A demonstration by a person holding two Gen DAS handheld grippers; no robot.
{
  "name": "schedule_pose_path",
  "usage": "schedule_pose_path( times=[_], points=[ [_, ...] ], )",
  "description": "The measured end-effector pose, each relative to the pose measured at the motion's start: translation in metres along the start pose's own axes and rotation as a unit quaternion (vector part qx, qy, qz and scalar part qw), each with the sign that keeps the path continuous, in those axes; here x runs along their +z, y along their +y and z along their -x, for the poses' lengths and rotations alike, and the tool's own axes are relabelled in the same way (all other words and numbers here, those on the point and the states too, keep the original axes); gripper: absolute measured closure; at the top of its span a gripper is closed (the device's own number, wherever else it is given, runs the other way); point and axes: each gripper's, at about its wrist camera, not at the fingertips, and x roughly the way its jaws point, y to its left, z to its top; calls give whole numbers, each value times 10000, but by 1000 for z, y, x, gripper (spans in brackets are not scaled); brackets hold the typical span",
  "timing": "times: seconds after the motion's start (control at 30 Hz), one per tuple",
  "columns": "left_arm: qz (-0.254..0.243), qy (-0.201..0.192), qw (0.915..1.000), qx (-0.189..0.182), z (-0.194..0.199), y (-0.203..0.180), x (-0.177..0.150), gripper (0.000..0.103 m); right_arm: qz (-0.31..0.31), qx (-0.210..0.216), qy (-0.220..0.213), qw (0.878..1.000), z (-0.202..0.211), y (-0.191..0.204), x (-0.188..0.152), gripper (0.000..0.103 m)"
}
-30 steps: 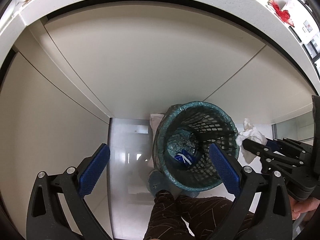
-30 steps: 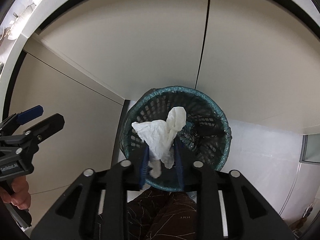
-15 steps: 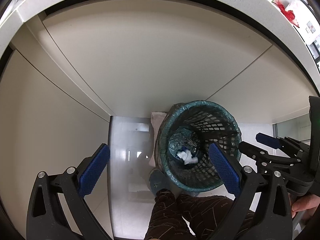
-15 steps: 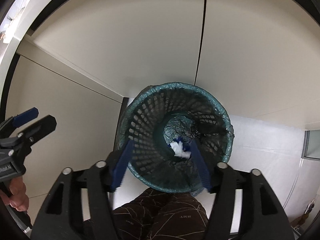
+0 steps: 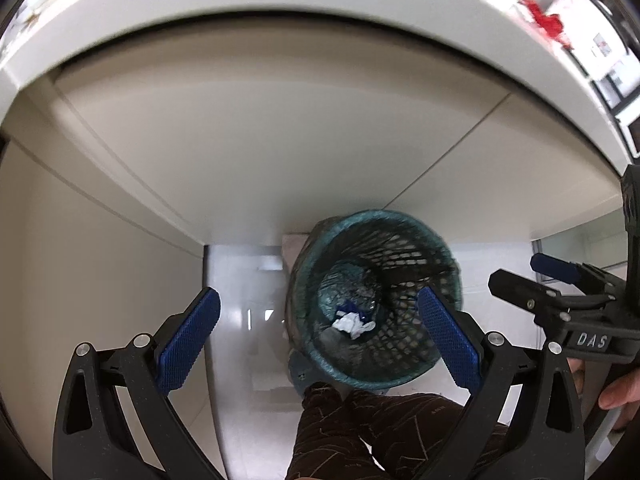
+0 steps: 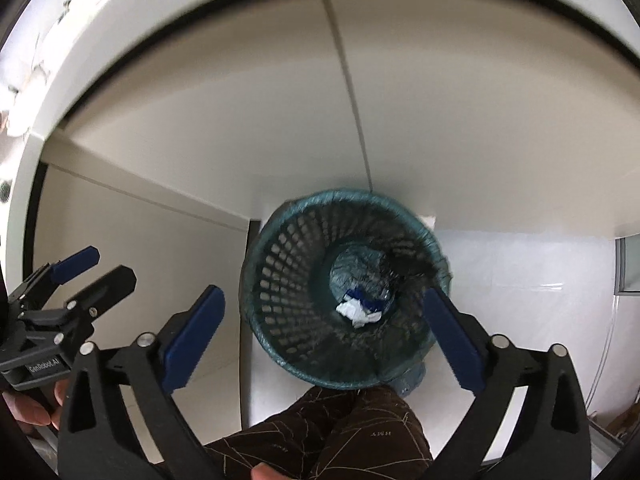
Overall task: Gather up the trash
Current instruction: 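Raise both open tools back up to the counter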
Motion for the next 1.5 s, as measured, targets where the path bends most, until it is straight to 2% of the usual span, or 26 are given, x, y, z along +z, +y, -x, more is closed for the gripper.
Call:
schedule_pose_path(
  times=[0.13,0.33,0.43,0.73,0.93,1.13,1.5],
  points=[
    [-214,-134,9997,9,20,-15,8,6,4,-195,-271,9994,25,-7,7,7],
    [-350,-555,9978,-83,65,-35,27,6,-22,-450,-894,9950,76,-13,22,7],
    [-431,-697,9966,-107,83,-44,40,6,115,-681,-1260,9896,104,-11,27,7],
    [-465,-1058,9931,-183,121,-70,81,6,132,-1132,-1948,9742,163,-17,47,7],
    [-430,-1133,9926,-114,132,-86,110,6,118,-1152,-1987,9732,195,-29,69,7],
    [-311,-1099,9935,-5,128,-101,137,6,185,-1217,-2013,9718,202,-46,96,7],
    [19,-919,9956,182,104,-134,190,6,278,-1067,-1970,9742,206,-90,177,7]
  ],
)
